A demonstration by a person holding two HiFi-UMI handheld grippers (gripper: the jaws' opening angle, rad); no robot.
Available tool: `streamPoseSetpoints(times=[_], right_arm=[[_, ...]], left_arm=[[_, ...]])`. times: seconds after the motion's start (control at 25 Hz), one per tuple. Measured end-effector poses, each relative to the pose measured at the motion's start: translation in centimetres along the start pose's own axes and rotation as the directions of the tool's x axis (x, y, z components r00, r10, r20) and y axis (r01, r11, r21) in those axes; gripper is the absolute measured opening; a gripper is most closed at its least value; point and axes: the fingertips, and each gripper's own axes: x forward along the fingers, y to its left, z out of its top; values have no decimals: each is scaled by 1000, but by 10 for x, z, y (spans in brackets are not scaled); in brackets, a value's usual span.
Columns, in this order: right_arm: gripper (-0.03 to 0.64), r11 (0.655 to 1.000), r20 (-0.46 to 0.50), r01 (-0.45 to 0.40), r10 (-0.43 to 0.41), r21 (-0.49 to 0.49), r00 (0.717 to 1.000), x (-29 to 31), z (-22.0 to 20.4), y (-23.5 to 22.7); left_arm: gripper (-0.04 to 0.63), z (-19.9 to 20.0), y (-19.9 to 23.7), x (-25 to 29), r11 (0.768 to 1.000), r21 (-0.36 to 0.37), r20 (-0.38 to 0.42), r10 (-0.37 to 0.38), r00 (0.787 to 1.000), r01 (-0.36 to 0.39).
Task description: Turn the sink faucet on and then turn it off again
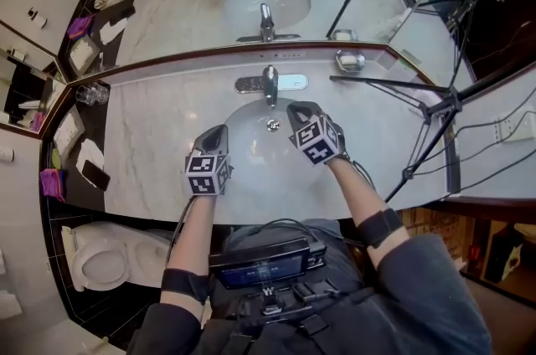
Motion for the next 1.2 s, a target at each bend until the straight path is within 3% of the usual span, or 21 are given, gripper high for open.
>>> streamPoseSetpoints(times=[0.12, 0.24, 0.56, 0.92, 1.08, 1.2], right_arm=[[18, 983, 42, -6, -2, 182, 999, -21, -2, -5], [18, 938, 93, -22, -11, 347, 996, -35, -15, -13], [18, 881, 118, -23, -37, 473, 992, -65, -42, -15], [18, 882, 118, -19, -41, 470, 992, -69, -46, -15], [19, 903, 113, -21, -31, 429, 993, -63, -45, -13], [20, 938, 91, -6, -27, 347, 995, -57, -39, -9]], left_arm=[[3, -1, 1, -7, 1000, -8, 7, -4, 1000, 5], [3, -2, 1, -12, 1000, -20, 14, -11, 1000, 12], [3, -7, -10, -13, 998, -39, 14, -39, 999, 40], [2, 3, -5, -16, 999, -32, 39, -30, 999, 31], [2, 3, -4, -15, 999, -23, 39, -22, 999, 23], [2, 5, -2, -15, 1000, -24, 41, -17, 999, 18]])
